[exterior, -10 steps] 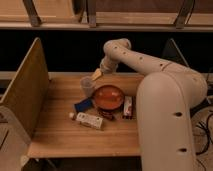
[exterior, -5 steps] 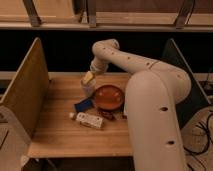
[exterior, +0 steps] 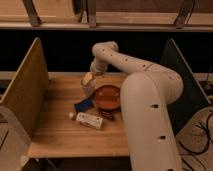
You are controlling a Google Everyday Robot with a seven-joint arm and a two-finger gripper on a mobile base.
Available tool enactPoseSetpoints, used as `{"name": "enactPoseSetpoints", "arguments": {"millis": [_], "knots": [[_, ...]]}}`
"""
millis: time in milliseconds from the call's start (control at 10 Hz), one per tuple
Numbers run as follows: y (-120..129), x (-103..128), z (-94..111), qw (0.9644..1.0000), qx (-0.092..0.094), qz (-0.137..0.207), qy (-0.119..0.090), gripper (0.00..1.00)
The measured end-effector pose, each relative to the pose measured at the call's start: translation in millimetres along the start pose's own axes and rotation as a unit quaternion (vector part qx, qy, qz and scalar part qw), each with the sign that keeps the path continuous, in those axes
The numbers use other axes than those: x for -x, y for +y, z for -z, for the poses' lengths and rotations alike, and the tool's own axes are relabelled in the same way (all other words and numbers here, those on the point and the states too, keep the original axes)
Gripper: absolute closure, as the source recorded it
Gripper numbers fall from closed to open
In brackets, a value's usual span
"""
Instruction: Pick up the ceramic cup
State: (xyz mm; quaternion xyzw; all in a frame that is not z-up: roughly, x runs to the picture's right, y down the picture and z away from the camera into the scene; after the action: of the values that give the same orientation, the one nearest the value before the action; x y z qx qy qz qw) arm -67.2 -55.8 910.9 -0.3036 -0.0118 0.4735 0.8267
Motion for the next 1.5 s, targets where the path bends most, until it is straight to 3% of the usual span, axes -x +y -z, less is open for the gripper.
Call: {"name": "enactPoseSetpoints", "arguments": {"millis": [600,800,1200,1500], "knots": [[-7.9,12.7,-32.4,0.9997,0.02,-0.013,-0.004,0.2],[-5.0,18.5,-39.4,0.9996,0.028,-0.006,-0.006,0.34],[2.5,23.0,-44.3,0.9991,0.041,0.005,-0.006,0.74],[7.9,24.5,-35.9,0.9987,0.047,0.013,-0.011,0.99]]}}
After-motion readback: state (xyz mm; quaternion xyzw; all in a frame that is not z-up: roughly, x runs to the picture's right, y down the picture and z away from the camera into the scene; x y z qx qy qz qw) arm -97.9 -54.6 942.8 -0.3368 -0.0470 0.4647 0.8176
